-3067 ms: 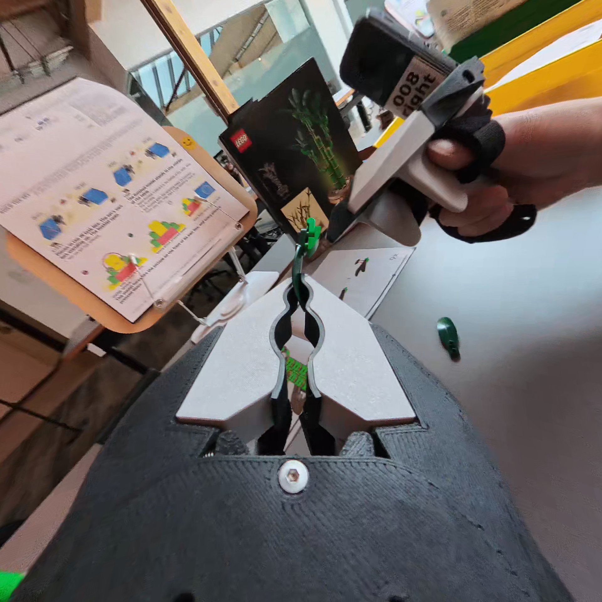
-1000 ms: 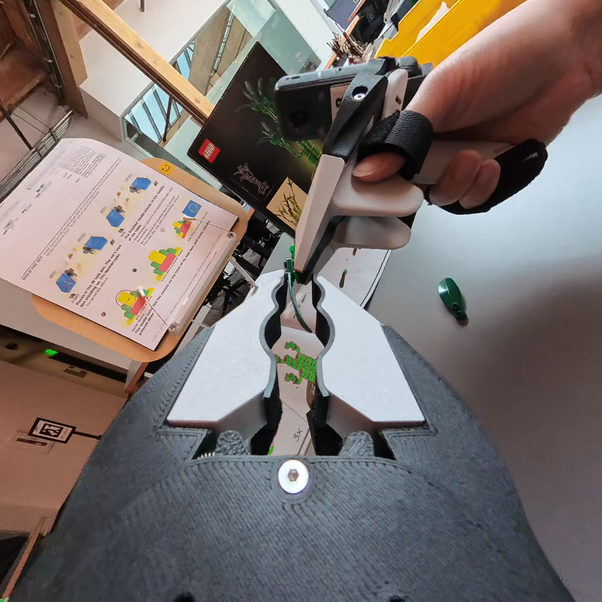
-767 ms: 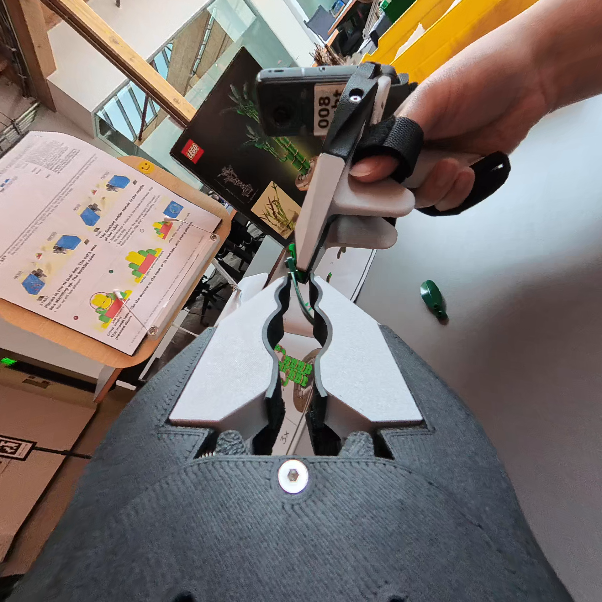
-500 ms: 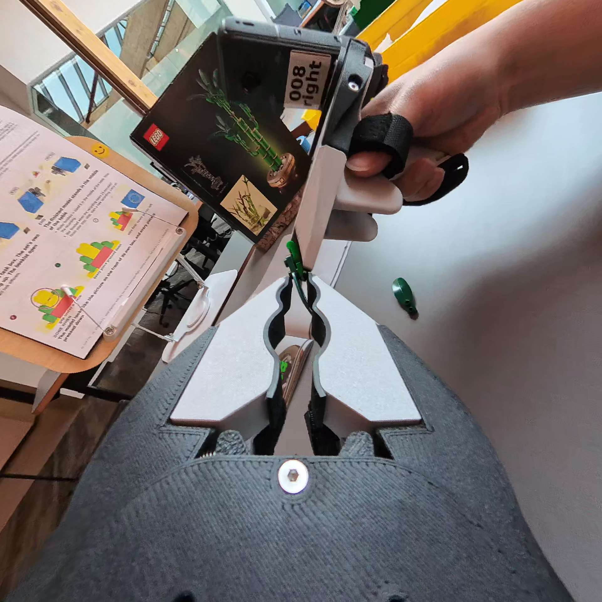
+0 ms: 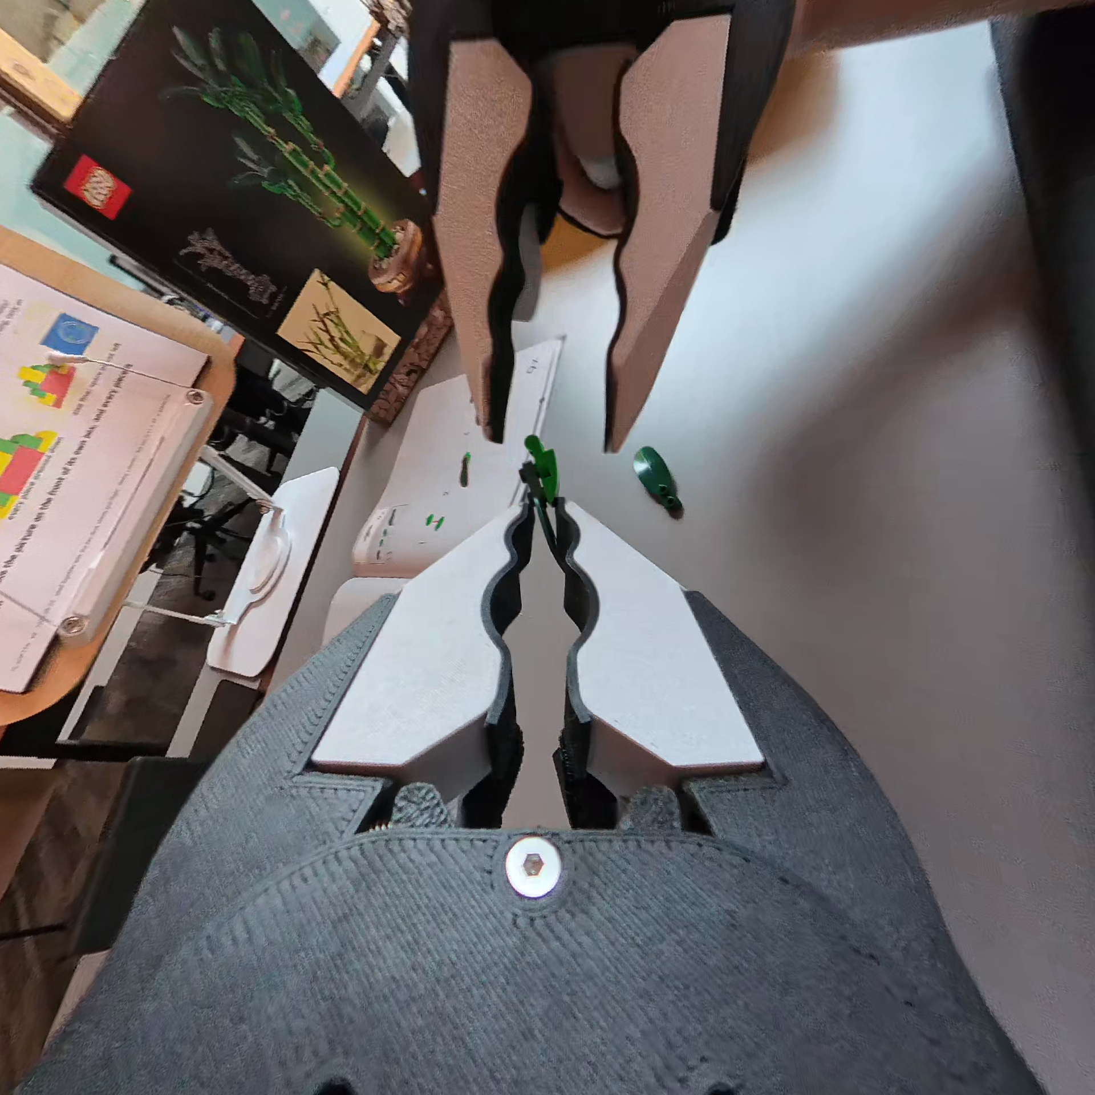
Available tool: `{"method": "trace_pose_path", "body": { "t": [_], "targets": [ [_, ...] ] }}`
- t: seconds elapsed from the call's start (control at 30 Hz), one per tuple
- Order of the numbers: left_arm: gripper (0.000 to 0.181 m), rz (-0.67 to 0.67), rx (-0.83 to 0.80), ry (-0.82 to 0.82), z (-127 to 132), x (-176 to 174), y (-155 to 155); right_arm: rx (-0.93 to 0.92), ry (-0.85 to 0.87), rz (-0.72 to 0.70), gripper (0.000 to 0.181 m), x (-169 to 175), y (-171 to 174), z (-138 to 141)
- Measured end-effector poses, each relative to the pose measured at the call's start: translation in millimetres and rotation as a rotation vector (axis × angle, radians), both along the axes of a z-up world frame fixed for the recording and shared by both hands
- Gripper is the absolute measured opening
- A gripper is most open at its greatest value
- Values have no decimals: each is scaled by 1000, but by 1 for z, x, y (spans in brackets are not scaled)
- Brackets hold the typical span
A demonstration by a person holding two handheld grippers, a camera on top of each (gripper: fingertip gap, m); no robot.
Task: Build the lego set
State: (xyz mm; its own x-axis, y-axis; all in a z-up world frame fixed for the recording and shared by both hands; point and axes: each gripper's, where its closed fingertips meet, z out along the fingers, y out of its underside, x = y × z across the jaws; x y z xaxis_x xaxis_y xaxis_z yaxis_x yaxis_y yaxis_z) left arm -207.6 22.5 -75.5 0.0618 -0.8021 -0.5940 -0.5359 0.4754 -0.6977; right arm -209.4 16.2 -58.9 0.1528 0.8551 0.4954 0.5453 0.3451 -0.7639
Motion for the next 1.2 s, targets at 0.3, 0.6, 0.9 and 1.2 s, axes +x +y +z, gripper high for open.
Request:
{"method": "trace_pose_path", "body": {
  "t": [0.3, 0.6, 0.9, 1.2],
  "targets": [
    [6, -65, 59, 106, -18, 2, -11, -47, -117, 35, 12, -5, -7, -25],
    [5, -94, 37, 98, -16, 2, -18, -91, -96, 76, 9, -5, -14, -22],
    [5, -137, 15, 20, 0, 3, -27, -99, -24, 131, 8, -5, -22, -7],
    [8, -129, 35, -110, 23, 5, -27, -197, 149, 158, 10, -3, -23, 14]
  ]
}}
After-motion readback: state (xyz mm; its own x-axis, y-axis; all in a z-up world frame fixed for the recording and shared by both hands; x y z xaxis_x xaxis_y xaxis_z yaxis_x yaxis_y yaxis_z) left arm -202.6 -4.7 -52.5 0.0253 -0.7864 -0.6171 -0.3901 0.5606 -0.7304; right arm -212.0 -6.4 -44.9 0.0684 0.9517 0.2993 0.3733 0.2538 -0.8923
